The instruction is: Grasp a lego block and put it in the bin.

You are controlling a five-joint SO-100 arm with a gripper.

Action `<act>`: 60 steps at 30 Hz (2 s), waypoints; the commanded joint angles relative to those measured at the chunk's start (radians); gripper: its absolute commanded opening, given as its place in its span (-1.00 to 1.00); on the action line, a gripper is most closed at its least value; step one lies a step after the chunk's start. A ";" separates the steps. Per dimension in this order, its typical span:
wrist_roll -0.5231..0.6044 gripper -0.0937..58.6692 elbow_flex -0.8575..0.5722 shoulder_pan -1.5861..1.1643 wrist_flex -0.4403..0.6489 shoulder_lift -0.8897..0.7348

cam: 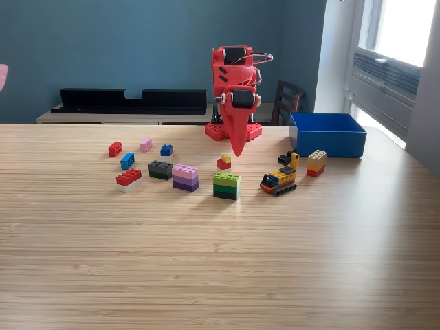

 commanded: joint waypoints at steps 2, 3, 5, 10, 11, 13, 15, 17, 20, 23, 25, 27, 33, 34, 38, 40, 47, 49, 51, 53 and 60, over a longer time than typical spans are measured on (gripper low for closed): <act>0.087 -0.99 -0.002 0.028 -0.018 0.014; 0.087 -0.99 -0.002 0.028 -0.018 0.014; 0.087 -0.99 -0.002 0.028 -0.018 0.014; 0.091 -0.99 -0.002 0.028 -0.018 0.014; 0.091 -0.99 -0.002 0.028 -0.018 0.014; 0.092 -0.99 -0.002 0.028 -0.018 0.014; 0.092 -0.99 -0.002 0.028 -0.018 0.014; 0.089 -0.99 -0.002 0.028 -0.018 0.014; 0.087 -0.99 -0.002 0.026 -0.018 0.014; 0.087 -0.99 -0.002 0.026 -0.018 0.014; 0.087 -0.99 -0.002 0.025 -0.018 0.014; 0.086 -0.99 -0.002 0.025 -0.018 0.014; 0.104 -0.99 0.002 0.025 -0.043 0.014; 0.106 -0.99 0.003 0.025 -0.046 0.014; 0.104 -0.99 -0.008 0.020 -0.048 0.014; 0.077 -0.99 -0.029 0.015 -0.046 0.012; 0.163 -0.78 -0.227 -0.003 -0.049 0.009; 0.198 -0.71 -0.299 -0.009 -0.057 -0.015; 0.224 -0.65 -0.371 -0.009 -0.067 -0.084; 0.241 -0.64 -0.451 -0.009 -0.072 -0.192; 0.307 -0.36 -0.733 0.008 -0.067 -0.643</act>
